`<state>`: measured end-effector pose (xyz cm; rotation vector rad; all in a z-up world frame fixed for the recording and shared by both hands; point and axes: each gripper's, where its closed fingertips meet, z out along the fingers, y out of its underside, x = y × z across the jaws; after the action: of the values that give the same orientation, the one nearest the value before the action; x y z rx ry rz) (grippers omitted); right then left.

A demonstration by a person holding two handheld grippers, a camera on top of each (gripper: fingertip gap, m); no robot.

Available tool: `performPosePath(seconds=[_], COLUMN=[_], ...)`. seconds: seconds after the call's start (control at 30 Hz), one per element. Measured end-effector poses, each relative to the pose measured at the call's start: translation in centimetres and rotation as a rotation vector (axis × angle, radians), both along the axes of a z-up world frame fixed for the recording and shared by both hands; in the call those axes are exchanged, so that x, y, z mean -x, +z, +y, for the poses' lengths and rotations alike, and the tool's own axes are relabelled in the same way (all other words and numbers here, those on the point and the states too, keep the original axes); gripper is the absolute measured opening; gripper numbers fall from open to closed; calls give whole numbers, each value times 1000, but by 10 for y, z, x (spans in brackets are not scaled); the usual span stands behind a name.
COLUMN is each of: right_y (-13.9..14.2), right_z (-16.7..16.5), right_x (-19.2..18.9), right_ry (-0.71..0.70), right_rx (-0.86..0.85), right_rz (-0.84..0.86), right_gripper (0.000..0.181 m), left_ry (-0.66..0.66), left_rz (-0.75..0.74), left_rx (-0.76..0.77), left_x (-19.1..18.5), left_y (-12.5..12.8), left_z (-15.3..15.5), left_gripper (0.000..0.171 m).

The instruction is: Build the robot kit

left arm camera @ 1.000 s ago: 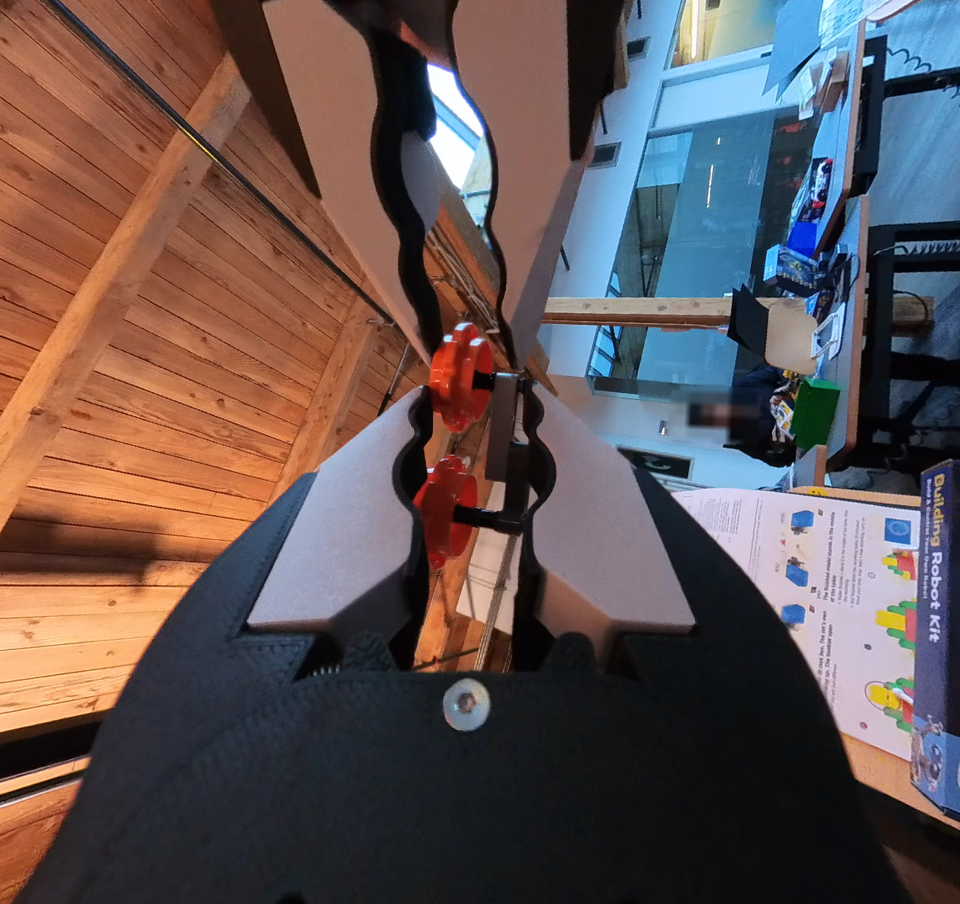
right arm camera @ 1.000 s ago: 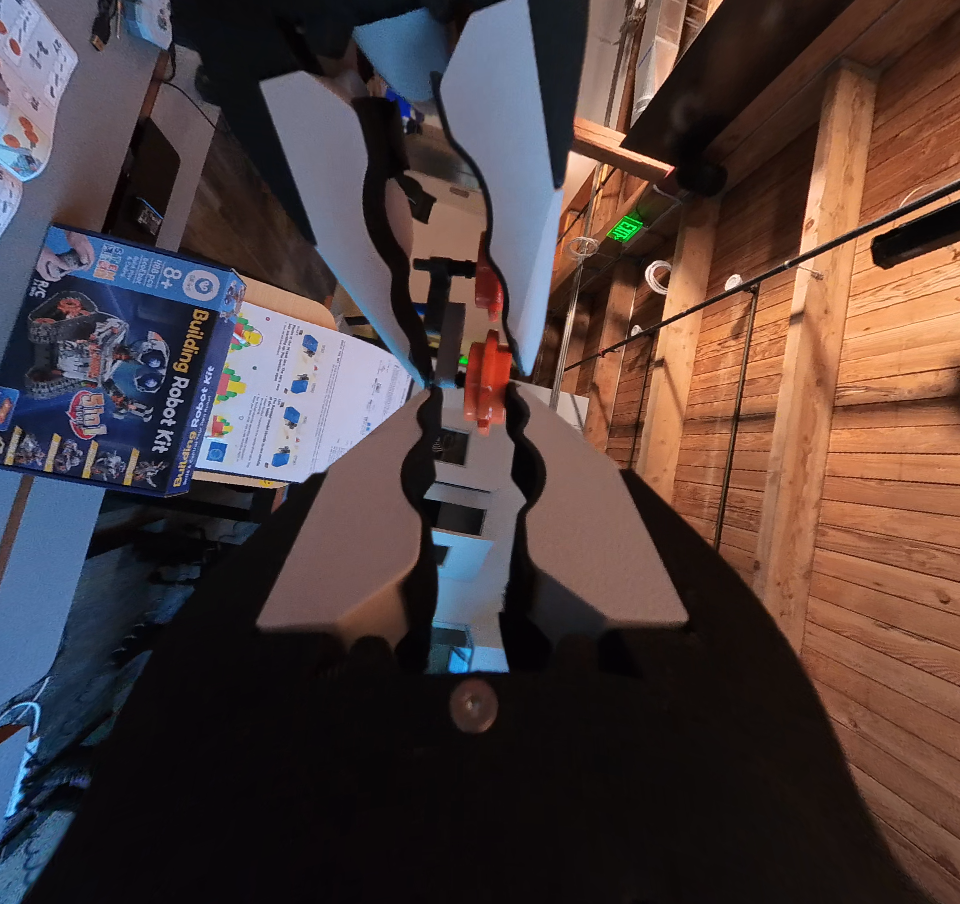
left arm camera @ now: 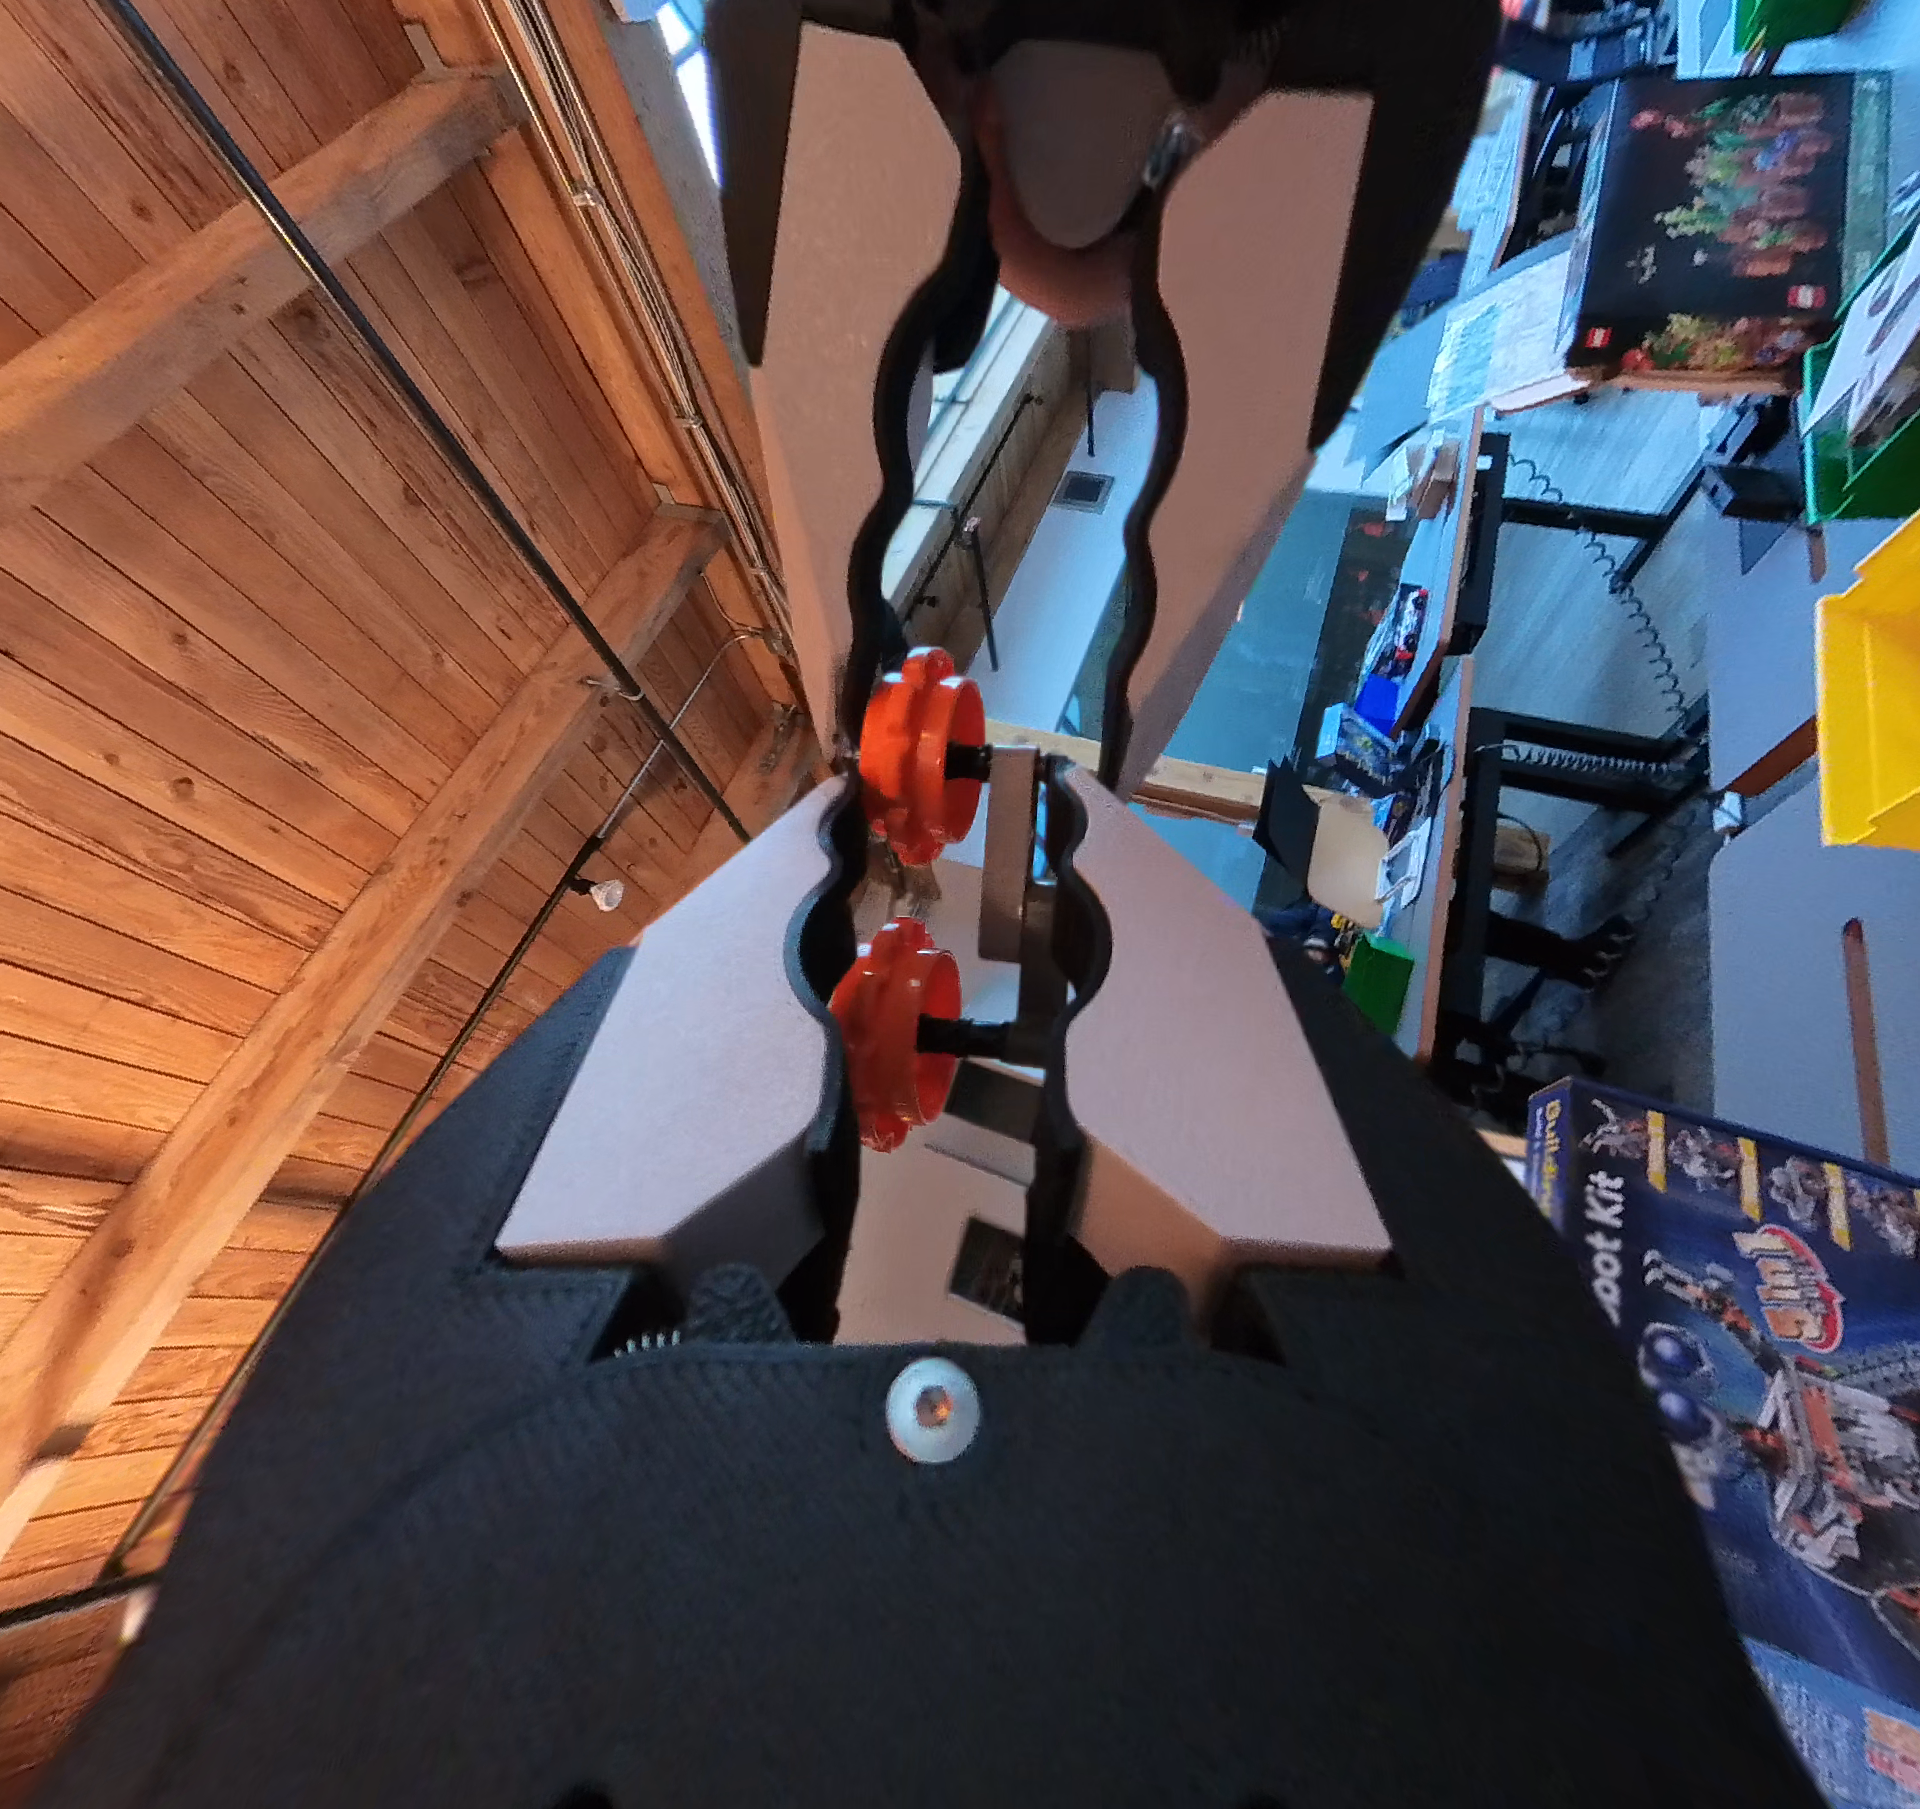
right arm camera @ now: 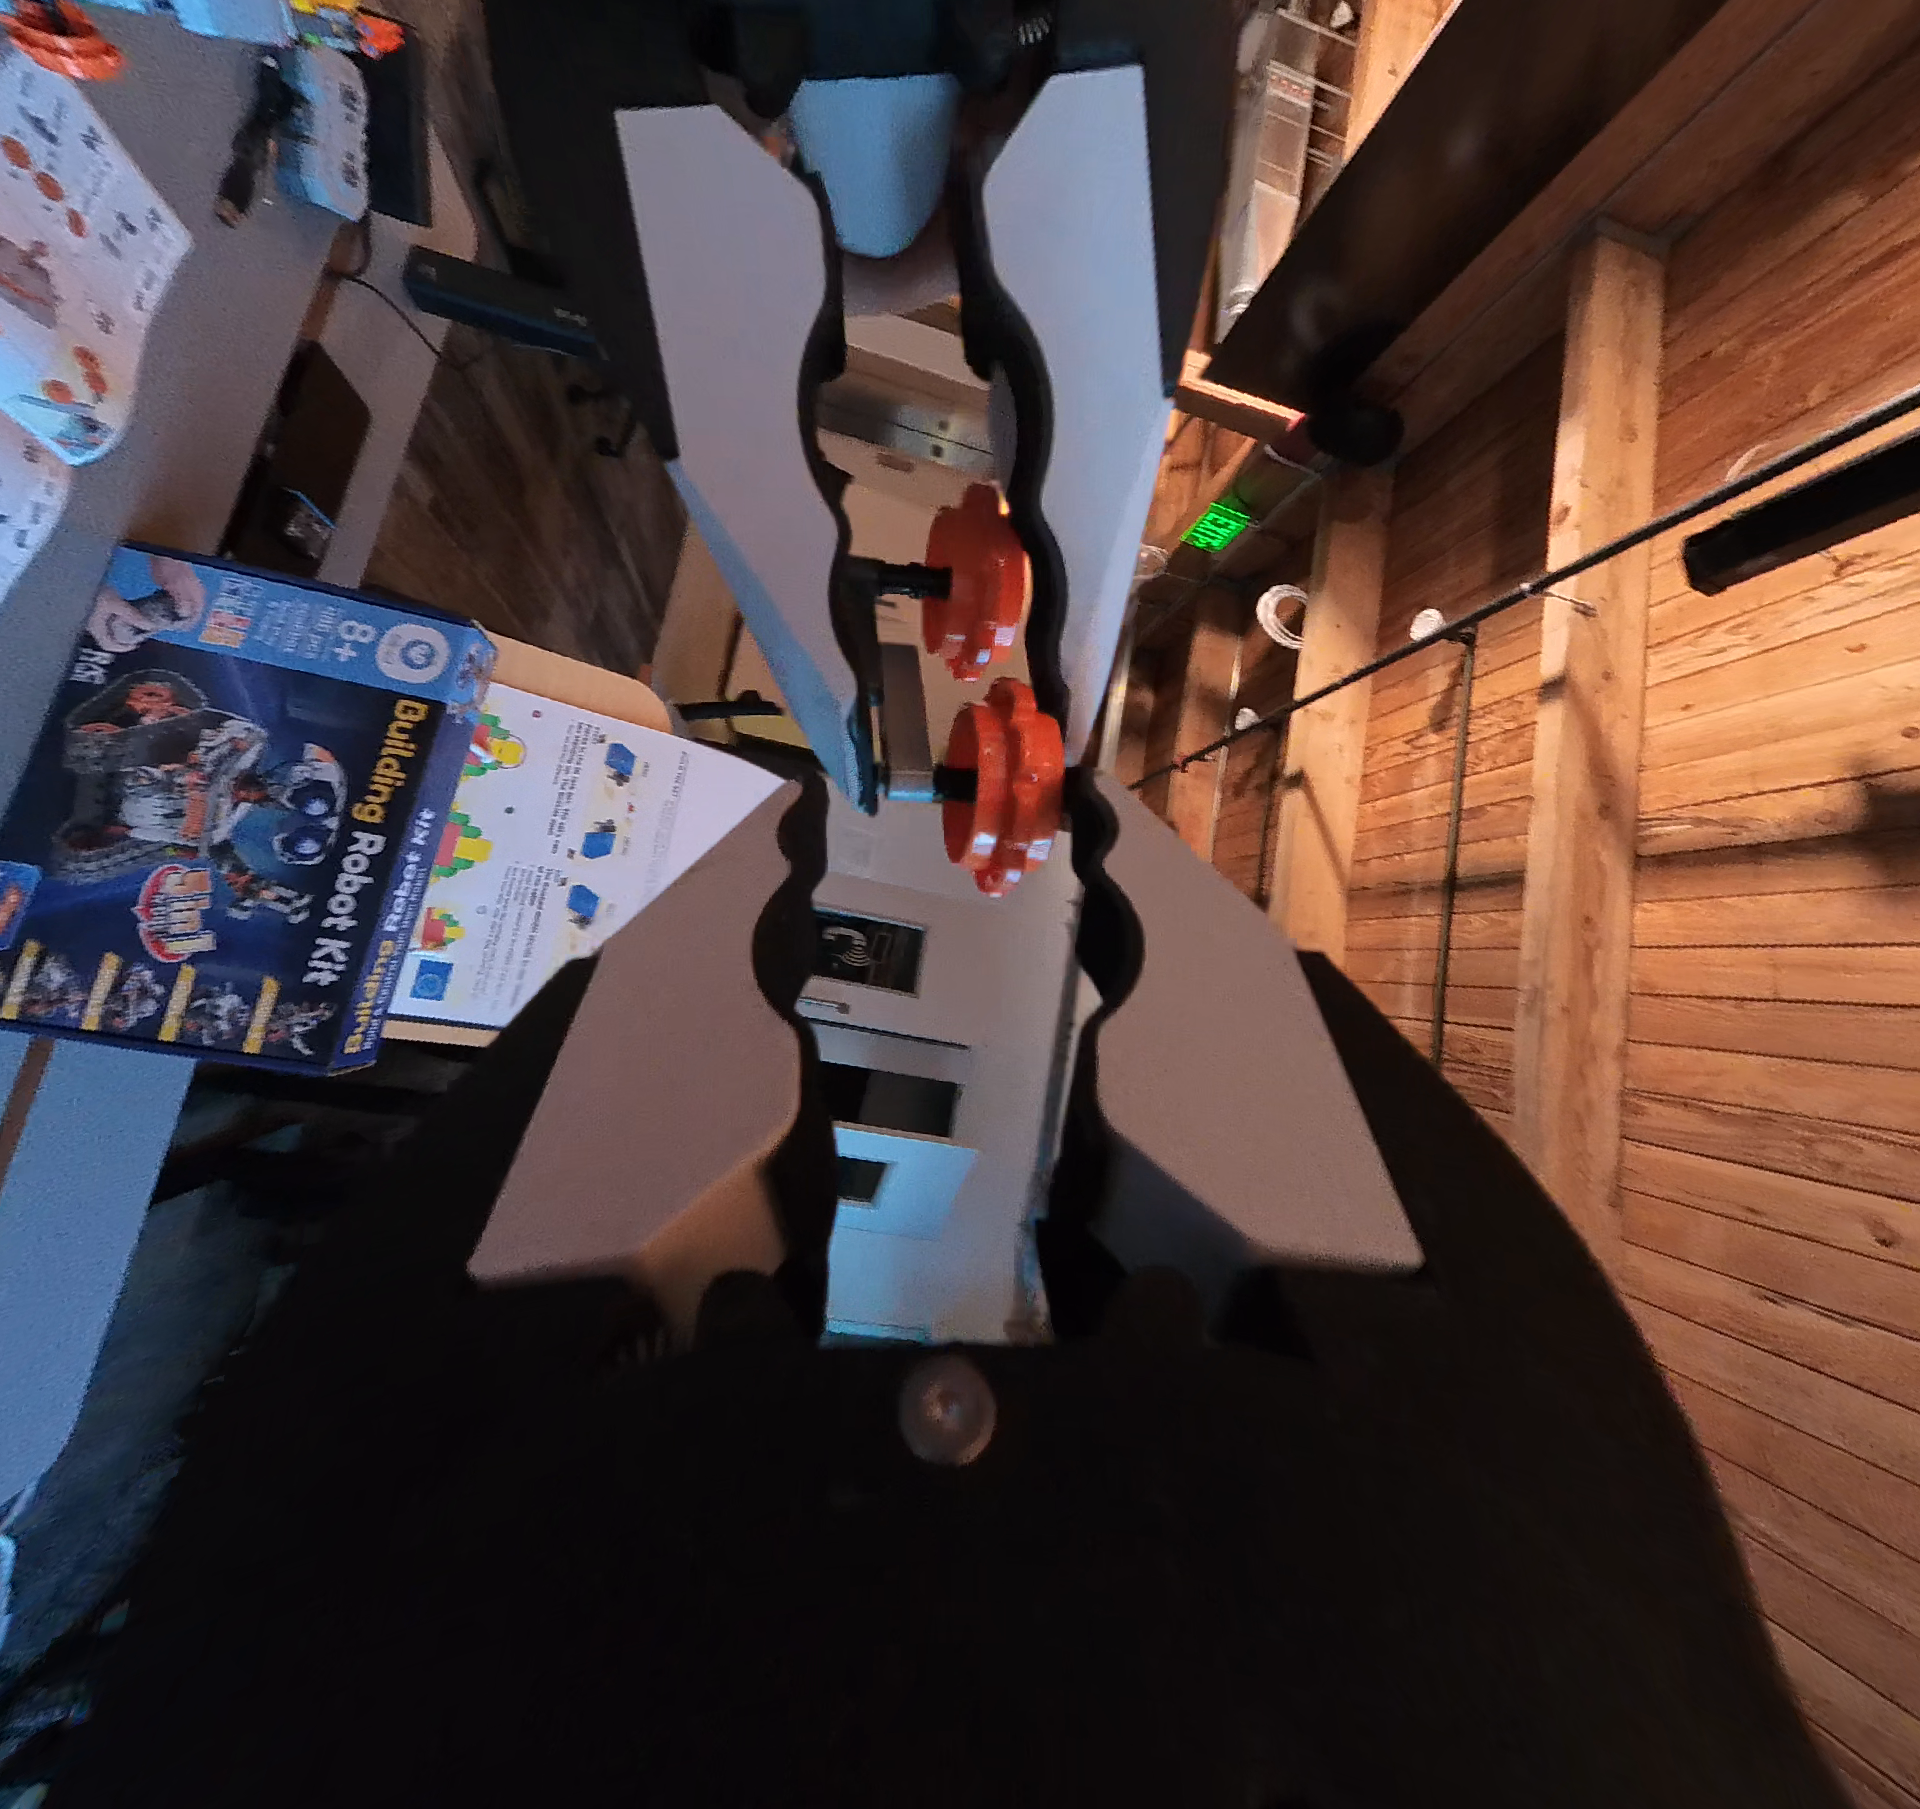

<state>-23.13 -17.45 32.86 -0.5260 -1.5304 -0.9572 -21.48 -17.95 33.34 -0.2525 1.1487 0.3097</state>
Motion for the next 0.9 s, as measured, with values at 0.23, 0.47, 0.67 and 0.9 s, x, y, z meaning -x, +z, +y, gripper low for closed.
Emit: performPosePath(seconds=[0.23,0.47,0.67,0.9], right_y=[2,6,6,4], right_z=[6,9,9,12], right_x=[1,2,4,5], right_ry=[-45,-48,-40,-59], right_rx=[-85,-86,-82,-102], right_rz=[44,121,126,106], right_gripper=[42,44,42,42], left_ry=[37,97,123,157], left_rz=[0,-13,-14,-20], left_rx=[-23,-130,-215,-287], left_x=[1,5,7,8], left_y=[0,3,4,1], left_z=[4,4,1,2], left_gripper=[32,31,31,31])
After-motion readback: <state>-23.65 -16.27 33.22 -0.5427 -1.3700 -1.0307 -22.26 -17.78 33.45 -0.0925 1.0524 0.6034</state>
